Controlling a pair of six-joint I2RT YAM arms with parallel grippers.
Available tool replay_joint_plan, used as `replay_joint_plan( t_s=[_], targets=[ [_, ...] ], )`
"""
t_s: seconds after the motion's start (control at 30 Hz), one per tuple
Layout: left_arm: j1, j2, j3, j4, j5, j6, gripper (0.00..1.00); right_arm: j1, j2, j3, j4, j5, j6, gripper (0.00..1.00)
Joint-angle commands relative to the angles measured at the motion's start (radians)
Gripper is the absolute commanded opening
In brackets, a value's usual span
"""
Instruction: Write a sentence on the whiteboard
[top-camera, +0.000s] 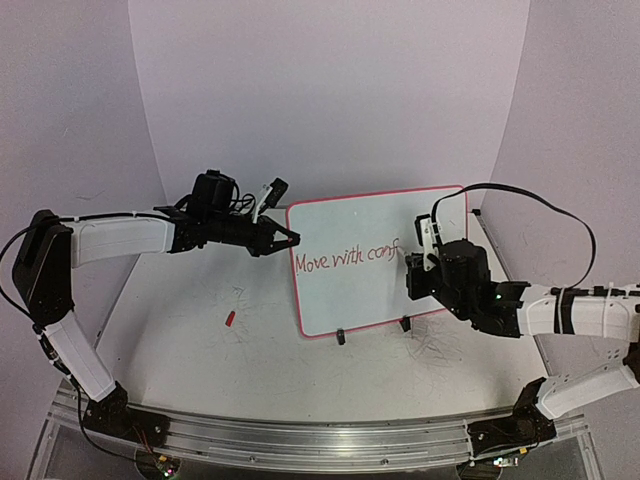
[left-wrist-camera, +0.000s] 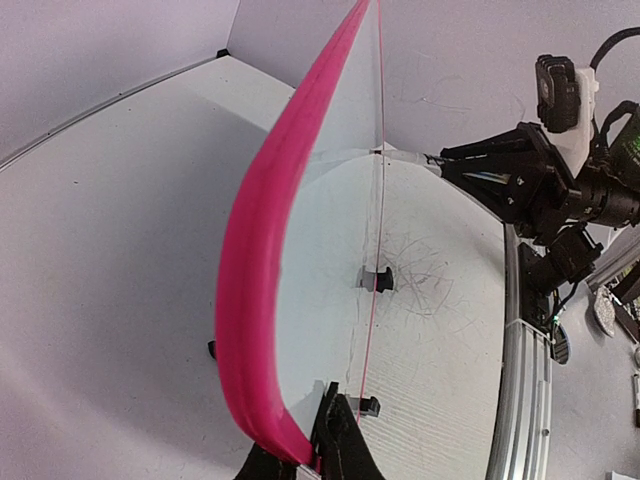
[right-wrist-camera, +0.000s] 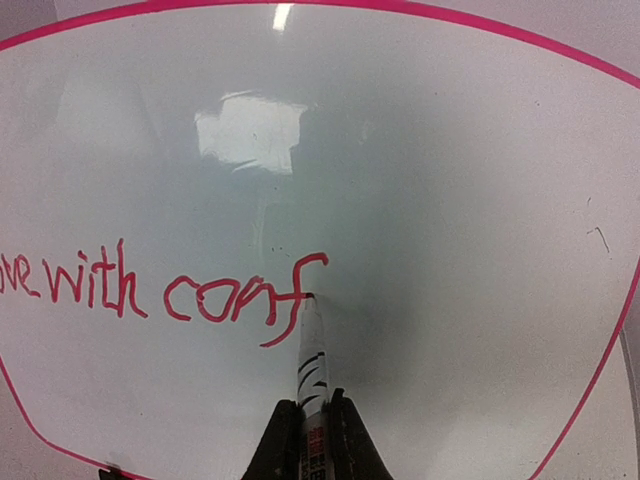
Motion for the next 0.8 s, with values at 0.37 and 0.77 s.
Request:
replay_joint_plan(
  t_s=[0.37, 0.77],
  targets=[
    [0.004, 0.001, -0.006, -0.051, -0.167, 0.107, 0.0, -0.028, -0.039, 0.025, 0.055, -0.018, -0.004, 0.0],
    [0.002, -0.004, -0.006, -0.051, -0.171, 0.111, 0.0, -0.035, 0.013, 0.036, 0.052, -0.003, 0.004, 0.0]
  ],
)
